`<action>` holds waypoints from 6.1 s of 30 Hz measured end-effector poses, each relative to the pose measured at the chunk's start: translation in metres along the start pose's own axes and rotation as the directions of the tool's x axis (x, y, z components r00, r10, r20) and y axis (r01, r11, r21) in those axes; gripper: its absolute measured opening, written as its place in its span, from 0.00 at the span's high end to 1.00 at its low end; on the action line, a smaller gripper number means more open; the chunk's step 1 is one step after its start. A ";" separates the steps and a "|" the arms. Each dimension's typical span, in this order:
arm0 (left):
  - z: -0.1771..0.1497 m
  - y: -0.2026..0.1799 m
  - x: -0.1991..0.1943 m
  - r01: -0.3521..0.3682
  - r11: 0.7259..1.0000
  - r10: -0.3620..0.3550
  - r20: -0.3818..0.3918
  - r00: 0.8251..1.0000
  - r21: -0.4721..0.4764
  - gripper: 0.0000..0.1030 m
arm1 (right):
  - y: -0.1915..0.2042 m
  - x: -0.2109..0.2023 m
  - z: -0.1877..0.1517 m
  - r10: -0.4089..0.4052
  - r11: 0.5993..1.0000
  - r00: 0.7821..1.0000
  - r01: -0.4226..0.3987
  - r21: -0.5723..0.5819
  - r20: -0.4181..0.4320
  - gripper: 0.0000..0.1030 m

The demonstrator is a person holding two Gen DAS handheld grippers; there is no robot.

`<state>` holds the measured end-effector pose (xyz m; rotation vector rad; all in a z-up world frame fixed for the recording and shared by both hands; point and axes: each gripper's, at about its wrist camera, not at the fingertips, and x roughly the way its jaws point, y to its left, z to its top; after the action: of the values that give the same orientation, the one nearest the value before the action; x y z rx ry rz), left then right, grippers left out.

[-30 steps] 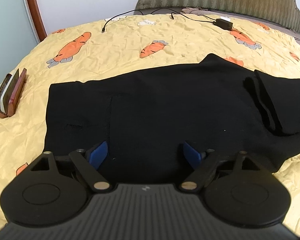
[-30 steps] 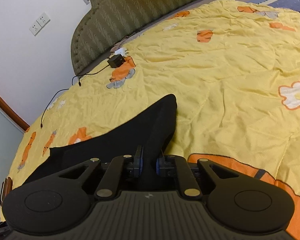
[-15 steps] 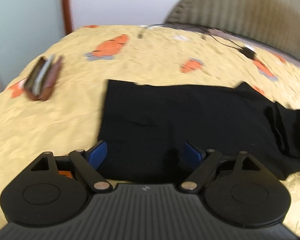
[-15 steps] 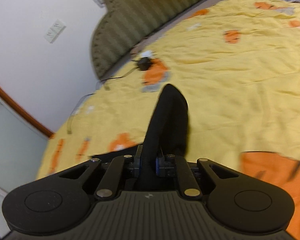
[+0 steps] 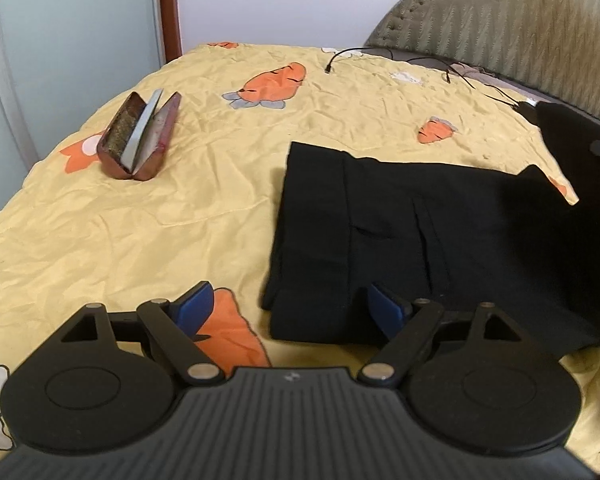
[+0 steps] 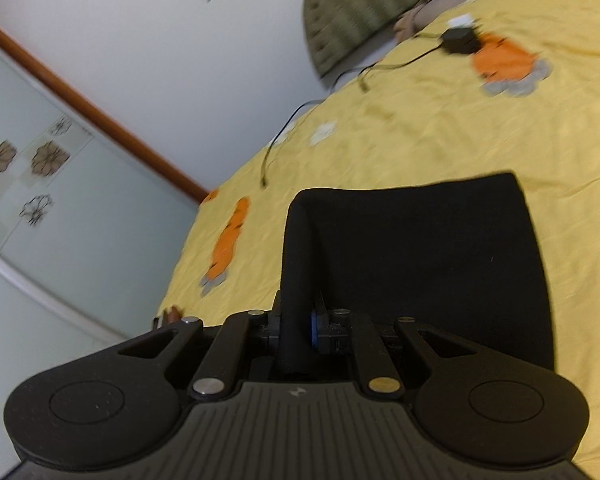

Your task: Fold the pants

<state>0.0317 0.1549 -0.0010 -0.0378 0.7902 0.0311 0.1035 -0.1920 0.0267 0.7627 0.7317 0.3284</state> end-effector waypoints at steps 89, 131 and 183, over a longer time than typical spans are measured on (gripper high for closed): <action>0.072 -0.036 0.049 -0.057 0.993 0.052 0.057 0.997 0.102 0.06 | 0.002 0.058 0.003 -0.301 0.766 0.949 0.300 -0.568 0.095 0.14; 0.017 -0.021 0.030 -0.165 0.977 0.162 0.031 0.986 0.139 0.00 | 0.007 0.043 -0.103 -0.339 0.754 0.938 0.229 -0.615 -0.067 0.00; 0.064 -0.031 0.067 -0.114 0.979 0.113 0.018 0.993 0.171 0.00 | 0.004 0.042 -0.066 -0.258 0.825 0.966 0.204 -0.527 -0.032 0.00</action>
<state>0.1257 0.1278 -0.0028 0.1712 0.7837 0.0714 0.0868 -0.1334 -0.0232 0.1356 0.7762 0.3257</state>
